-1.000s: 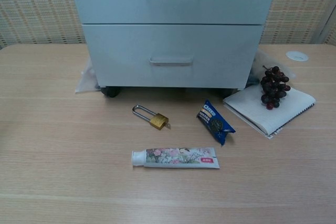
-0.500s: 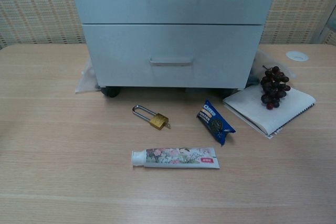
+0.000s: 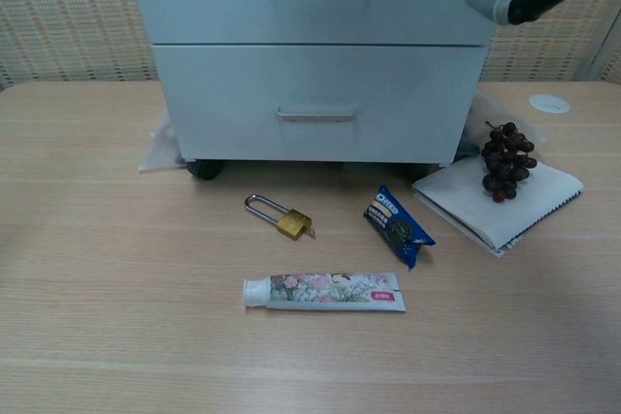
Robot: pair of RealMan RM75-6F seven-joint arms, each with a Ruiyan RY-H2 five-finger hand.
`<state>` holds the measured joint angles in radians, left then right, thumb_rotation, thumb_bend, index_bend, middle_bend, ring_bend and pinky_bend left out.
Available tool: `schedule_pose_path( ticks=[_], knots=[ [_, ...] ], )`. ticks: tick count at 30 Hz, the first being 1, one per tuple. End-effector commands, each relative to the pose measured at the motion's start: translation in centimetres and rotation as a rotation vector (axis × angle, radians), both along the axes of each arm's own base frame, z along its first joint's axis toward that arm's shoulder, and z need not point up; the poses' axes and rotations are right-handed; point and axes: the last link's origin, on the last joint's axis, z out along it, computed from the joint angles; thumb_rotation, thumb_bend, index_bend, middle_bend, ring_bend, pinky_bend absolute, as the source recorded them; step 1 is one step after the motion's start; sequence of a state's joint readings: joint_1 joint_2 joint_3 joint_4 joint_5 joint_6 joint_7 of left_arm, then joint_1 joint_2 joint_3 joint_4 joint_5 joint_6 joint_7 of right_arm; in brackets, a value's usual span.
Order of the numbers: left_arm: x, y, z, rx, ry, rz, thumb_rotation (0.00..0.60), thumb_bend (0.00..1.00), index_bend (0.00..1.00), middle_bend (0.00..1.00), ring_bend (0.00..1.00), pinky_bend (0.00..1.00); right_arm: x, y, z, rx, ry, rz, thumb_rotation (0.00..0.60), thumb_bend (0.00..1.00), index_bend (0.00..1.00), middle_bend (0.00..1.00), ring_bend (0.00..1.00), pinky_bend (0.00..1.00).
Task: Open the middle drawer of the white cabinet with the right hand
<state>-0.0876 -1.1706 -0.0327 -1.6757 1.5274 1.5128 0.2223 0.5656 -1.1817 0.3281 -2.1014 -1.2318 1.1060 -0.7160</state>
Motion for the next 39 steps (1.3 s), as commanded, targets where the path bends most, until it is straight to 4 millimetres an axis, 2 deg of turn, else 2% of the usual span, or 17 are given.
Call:
schedule_pose_path(
  ticks=[1,12,25,39],
  knots=[
    [0.0,0.0,0.0,-0.002,0.002,-0.001,0.6,0.31,0.02,0.0,0.0,0.09,1.1,-1.1,-0.7,0.012,0.01,0.003,0.6,0.46,0.18,0.89,0.94,0.97],
    [-0.2,0.0,0.0,-0.003,0.005,0.008,0.6,0.31,0.02,0.0,0.0,0.09,3.0,-2.9,-1.7,0.023,0.012,0.014,0.6,0.46,0.19,0.89,0.94,0.97],
    [-0.5,0.0,0.0,-0.005,0.008,0.02,0.6,0.31,0.02,0.0,0.0,0.09,3.8,-4.3,-2.9,0.037,0.034,0.009,0.6,0.46,0.2,0.89,0.94,0.97],
    [-0.5,0.1,-0.2,-0.008,0.006,0.016,0.6,0.31,0.02,0.0,0.0,0.09,3.8,-2.8,-3.0,0.043,0.085,0.043,0.6,0.46,0.21,0.89,0.94,0.97]
  ],
)
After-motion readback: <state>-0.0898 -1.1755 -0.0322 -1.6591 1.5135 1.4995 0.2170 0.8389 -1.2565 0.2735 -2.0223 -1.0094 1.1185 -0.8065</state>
